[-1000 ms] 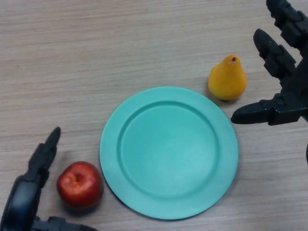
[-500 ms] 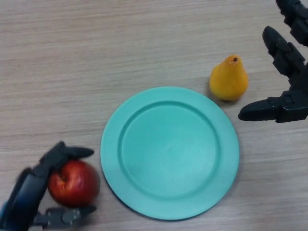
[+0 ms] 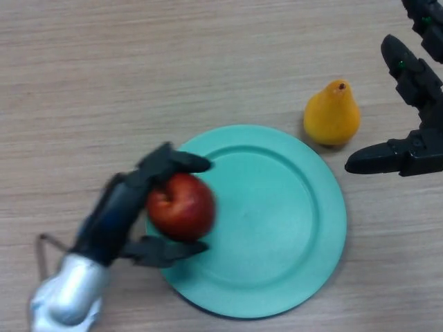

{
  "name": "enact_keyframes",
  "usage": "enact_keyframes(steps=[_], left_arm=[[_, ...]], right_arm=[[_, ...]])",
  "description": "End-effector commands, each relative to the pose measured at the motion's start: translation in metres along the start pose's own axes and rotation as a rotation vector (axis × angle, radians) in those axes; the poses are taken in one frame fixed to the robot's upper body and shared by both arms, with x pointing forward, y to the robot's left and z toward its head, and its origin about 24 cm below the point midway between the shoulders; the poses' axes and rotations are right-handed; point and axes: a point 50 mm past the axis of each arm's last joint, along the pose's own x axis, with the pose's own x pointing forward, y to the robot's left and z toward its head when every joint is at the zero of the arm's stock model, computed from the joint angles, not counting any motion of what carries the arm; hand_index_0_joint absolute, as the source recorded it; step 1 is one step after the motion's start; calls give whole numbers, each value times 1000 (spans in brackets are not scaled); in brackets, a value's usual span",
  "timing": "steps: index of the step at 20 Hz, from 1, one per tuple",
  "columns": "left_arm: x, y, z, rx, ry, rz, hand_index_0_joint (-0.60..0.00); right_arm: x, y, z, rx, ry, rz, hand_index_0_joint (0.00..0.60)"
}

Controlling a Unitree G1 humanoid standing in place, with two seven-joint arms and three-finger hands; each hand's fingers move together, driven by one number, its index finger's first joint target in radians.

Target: Pick up the red apple and place it on the plate

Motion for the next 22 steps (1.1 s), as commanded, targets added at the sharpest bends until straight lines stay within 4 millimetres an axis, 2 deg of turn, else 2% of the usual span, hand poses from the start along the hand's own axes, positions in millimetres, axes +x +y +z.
enact_keyframes(steps=[1, 3, 4, 5, 6, 7, 8, 9, 12, 13, 14, 15, 16, 19, 20, 22], left_arm=[[10, 18, 10, 85, -88, 34, -600], [14, 17, 5, 66, -36, -8, -600], [16, 19, 2, 76, -23, 12, -550], [16, 19, 2, 74, -23, 17, -450], [17, 20, 2, 78, -14, 23, -301], [17, 21, 1, 85, -7, 26, -201], [20, 26, 7, 128, -23, 41, -57], [22, 31, 11, 156, -45, 58, 0], [31, 70, 42, 292, -142, 165, 0], [32, 76, 47, 298, -167, 201, 0], [29, 95, 65, 269, -235, 290, 0], [27, 101, 70, 257, -256, 312, 0], [18, 116, 80, 175, -308, 371, 0], [3, 135, 83, 50, -344, 397, 0], [-7, 141, 78, -86, -317, 373, 0], [-20, 146, 76, -177, -272, 346, 0]], right_arm=[[-2, -5, 39, -56, -206, 7, 0], [-4, -7, 38, -65, -203, 3, 0], [-4, -7, 37, -82, -201, 3, 0], [-3, -7, 37, -85, -201, 3, 0], [-3, -7, 37, -88, -201, 1, 0], [-3, -7, 37, -89, -201, 0, 0], [-4, -7, 38, -86, -200, -3, 0], [-5, -7, 37, -84, -200, -3, 0], [-3, -4, 38, -113, -204, 6, 0], [-3, -4, 38, -115, -200, 9, 0], [-2, -2, 36, -127, -182, 16, 0], [-2, -2, 36, -127, -179, 17, 0], [-2, -3, 38, -126, -188, 17, 0], [-2, -4, 37, -118, -205, 7, 0], [-3, -4, 34, -111, -211, 3, 0], [-5, -6, 33, -98, -215, 0, 0]])
